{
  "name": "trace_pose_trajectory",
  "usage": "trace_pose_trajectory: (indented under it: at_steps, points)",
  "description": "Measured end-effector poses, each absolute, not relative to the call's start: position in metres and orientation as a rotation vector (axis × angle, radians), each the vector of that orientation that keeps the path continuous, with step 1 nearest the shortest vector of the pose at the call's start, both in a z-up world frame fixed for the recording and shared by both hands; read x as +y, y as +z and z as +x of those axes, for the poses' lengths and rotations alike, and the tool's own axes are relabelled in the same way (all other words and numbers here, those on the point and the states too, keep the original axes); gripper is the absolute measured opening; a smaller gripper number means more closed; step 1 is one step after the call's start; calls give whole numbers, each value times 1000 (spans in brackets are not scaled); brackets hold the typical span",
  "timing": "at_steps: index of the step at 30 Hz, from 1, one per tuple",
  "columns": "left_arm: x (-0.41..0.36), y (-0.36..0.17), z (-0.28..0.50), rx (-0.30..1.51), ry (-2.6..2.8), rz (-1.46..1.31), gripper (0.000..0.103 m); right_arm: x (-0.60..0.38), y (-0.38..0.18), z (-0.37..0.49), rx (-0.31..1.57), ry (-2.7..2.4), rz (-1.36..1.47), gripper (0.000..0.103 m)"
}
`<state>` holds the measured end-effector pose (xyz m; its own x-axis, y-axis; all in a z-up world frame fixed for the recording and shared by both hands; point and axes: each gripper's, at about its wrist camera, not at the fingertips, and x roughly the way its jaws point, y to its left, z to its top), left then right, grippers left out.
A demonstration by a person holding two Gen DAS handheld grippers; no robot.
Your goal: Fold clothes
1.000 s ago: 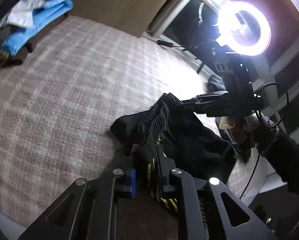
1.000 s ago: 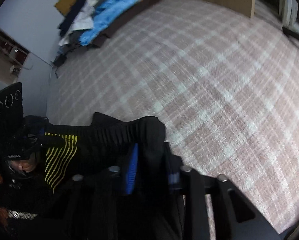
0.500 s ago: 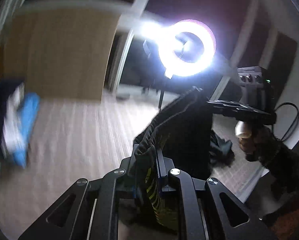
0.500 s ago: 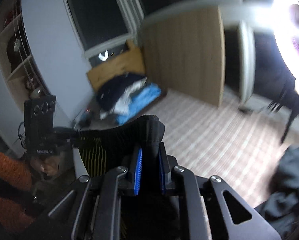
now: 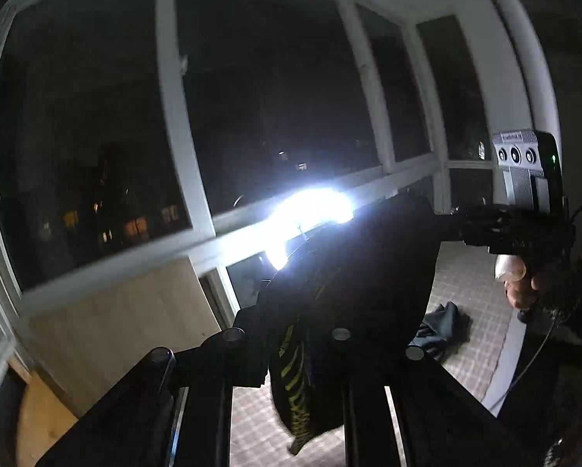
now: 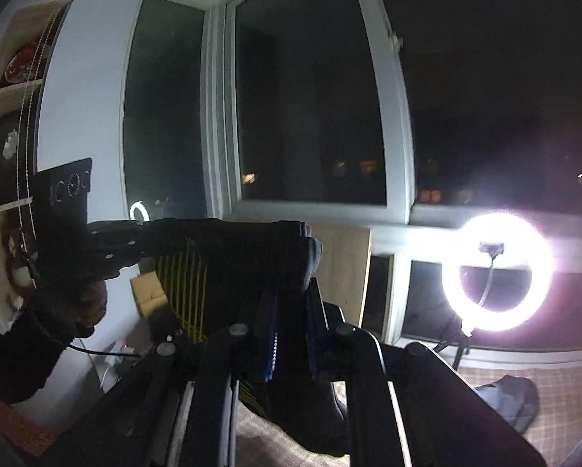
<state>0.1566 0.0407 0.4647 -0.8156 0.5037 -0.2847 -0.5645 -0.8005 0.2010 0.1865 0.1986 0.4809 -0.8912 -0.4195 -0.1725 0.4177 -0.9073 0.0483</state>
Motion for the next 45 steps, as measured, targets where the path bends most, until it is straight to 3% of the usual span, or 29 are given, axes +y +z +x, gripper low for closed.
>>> trace_pose_trajectory:
  at_steps: [9,17,23,27,29,31,35,40,45]
  points:
    - [28,484,200,435,2471,-279,12,167,497,246,-29,-2726,219,12]
    - [44,438,137,413,2481,-460,12,202,443,152,-181,-2626,454,12]
    - [72,315,-7,361,2508,-800,15,242,332,9,-301,-2509,758,11]
    - [81,190,-117,367,2538,-1129,19,242,218,-115,-150,-2498,1103,18]
    - [78,146,-146,320,2537,-1259,17,253,170,-149,-174,-2494,1301,18]
    - [72,117,-161,286,2540,-1334,17,268,151,-150,-224,-2478,1313,18]
    - [60,121,-116,257,2481,-1292,17,288,140,-108,-258,-2381,1370,18]
    - [45,144,-13,240,2374,-1246,18,290,127,4,-377,-2249,1451,18]
    - [61,125,93,250,2184,-1347,23,265,102,106,-491,-2138,1544,18]
